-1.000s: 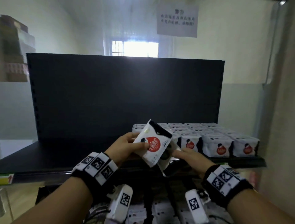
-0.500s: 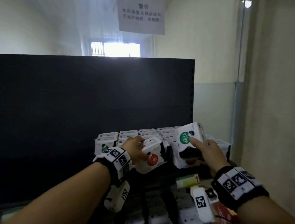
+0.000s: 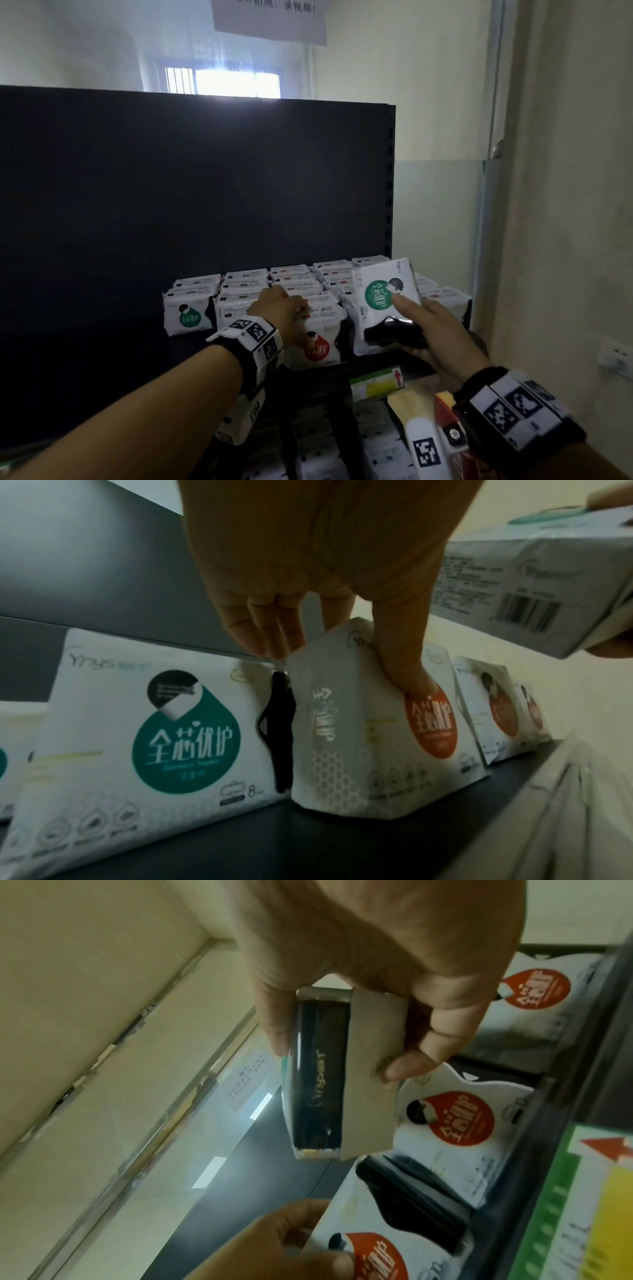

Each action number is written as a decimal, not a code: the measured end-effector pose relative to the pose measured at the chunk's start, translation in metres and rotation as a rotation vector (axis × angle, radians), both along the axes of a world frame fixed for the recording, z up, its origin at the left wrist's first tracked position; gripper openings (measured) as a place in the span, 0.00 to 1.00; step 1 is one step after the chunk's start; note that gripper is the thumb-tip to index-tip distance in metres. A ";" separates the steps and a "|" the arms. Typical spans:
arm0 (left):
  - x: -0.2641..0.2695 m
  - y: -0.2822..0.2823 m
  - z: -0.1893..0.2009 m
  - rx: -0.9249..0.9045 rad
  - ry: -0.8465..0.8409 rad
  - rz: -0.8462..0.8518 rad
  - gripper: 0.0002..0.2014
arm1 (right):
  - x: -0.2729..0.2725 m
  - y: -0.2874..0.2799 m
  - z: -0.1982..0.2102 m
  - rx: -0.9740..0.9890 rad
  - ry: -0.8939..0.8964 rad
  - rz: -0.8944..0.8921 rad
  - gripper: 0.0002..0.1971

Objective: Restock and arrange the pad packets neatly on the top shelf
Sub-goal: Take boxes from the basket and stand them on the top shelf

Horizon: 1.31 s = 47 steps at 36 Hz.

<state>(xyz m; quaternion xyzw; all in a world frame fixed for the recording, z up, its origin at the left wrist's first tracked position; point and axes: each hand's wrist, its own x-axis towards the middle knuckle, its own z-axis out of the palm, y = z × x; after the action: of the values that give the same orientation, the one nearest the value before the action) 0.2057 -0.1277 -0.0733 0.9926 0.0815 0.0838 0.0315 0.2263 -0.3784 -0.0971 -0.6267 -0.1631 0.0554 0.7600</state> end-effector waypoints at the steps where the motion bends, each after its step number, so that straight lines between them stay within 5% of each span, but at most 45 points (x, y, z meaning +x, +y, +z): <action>1: -0.001 0.002 -0.001 -0.004 -0.038 0.002 0.39 | -0.001 0.004 0.000 0.008 0.004 0.025 0.19; 6: -0.010 0.017 0.004 -0.182 -0.188 0.008 0.31 | -0.001 0.029 0.000 0.017 0.021 0.087 0.24; 10: -0.027 0.032 0.023 -0.565 -0.414 -0.081 0.19 | -0.003 0.050 0.002 -0.046 -0.027 0.135 0.24; 13: -0.050 0.041 0.043 -0.810 -0.429 -0.202 0.25 | -0.007 0.064 0.008 -0.111 -0.092 0.229 0.27; 19: -0.081 0.050 0.067 -0.503 -0.047 -0.331 0.48 | -0.026 0.101 0.030 -0.527 -0.435 0.266 0.29; 23: -0.084 0.053 0.060 -0.349 -0.019 -0.264 0.39 | -0.028 0.119 0.028 -0.590 -0.563 0.213 0.34; 27: -0.085 0.073 0.050 -0.395 -0.001 -0.113 0.32 | -0.022 0.118 0.017 -0.590 -0.559 0.112 0.25; 34: -0.079 0.094 0.024 -0.335 0.076 0.090 0.32 | -0.007 0.111 -0.003 -0.987 -0.731 -0.020 0.20; 47: -0.071 0.074 0.002 -0.061 0.007 0.186 0.37 | -0.009 0.116 -0.015 -0.954 -0.743 -0.095 0.20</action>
<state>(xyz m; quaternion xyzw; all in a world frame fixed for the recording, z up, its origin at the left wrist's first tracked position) 0.1348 -0.0538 -0.0716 0.9796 0.1761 0.0806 0.0537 0.2169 -0.2626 -0.1122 -0.8823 -0.3465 -0.1343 0.2888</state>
